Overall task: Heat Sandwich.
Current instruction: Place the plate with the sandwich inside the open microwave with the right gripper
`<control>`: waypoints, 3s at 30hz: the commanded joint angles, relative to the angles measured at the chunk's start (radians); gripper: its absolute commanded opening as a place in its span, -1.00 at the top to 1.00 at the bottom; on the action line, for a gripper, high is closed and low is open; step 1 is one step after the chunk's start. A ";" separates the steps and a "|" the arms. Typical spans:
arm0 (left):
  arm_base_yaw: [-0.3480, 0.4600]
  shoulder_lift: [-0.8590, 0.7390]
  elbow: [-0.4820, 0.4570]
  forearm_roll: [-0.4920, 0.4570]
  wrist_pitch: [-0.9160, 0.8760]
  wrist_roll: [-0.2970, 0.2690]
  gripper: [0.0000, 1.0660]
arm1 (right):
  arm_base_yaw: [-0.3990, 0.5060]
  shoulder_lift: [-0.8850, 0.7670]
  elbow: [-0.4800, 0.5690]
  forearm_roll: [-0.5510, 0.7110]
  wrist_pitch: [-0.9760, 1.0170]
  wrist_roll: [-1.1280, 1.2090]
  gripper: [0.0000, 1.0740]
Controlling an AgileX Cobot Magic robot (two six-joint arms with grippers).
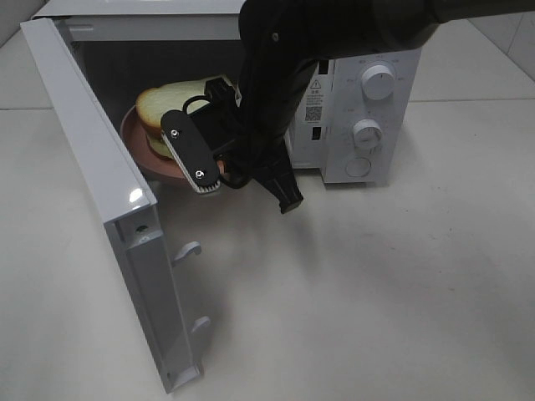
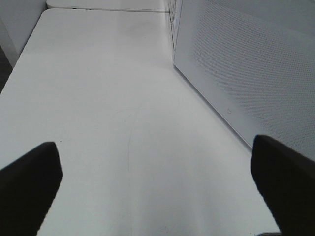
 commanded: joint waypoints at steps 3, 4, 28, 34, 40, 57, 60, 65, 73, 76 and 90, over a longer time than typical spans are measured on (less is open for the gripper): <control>0.003 -0.023 0.001 -0.005 -0.006 0.002 -0.90 | 0.002 0.045 -0.085 -0.028 0.002 0.058 0.98; 0.003 -0.023 0.001 -0.005 -0.006 0.002 -0.90 | 0.002 0.067 -0.116 -0.042 0.013 0.085 0.98; 0.003 -0.023 0.001 -0.005 -0.006 0.002 -0.90 | -0.040 0.296 -0.455 -0.115 0.075 0.262 0.94; 0.003 -0.023 0.001 -0.005 -0.006 0.002 -0.90 | -0.060 0.326 -0.488 -0.106 0.067 0.270 0.92; 0.003 -0.023 0.001 -0.005 -0.006 0.002 -0.90 | -0.068 0.344 -0.498 -0.101 0.072 0.281 0.91; 0.003 -0.023 0.001 -0.005 -0.006 0.002 -0.90 | -0.068 0.353 -0.498 -0.067 0.068 0.295 -0.13; 0.003 -0.023 0.001 -0.005 -0.006 0.002 -0.90 | -0.068 0.352 -0.498 -0.055 0.069 0.309 -0.38; 0.003 -0.023 0.001 -0.005 -0.006 0.002 -0.90 | -0.068 0.338 -0.498 -0.049 0.068 0.330 -0.67; 0.003 -0.023 0.001 -0.005 -0.006 0.002 -0.90 | -0.068 0.301 -0.465 -0.046 0.049 0.337 -0.62; 0.003 -0.023 0.001 -0.005 -0.006 0.002 -0.90 | -0.068 0.255 -0.382 -0.046 -0.014 0.337 -0.61; 0.003 -0.023 0.001 -0.005 -0.006 0.002 -0.90 | -0.066 0.022 0.024 -0.051 -0.282 0.333 -0.52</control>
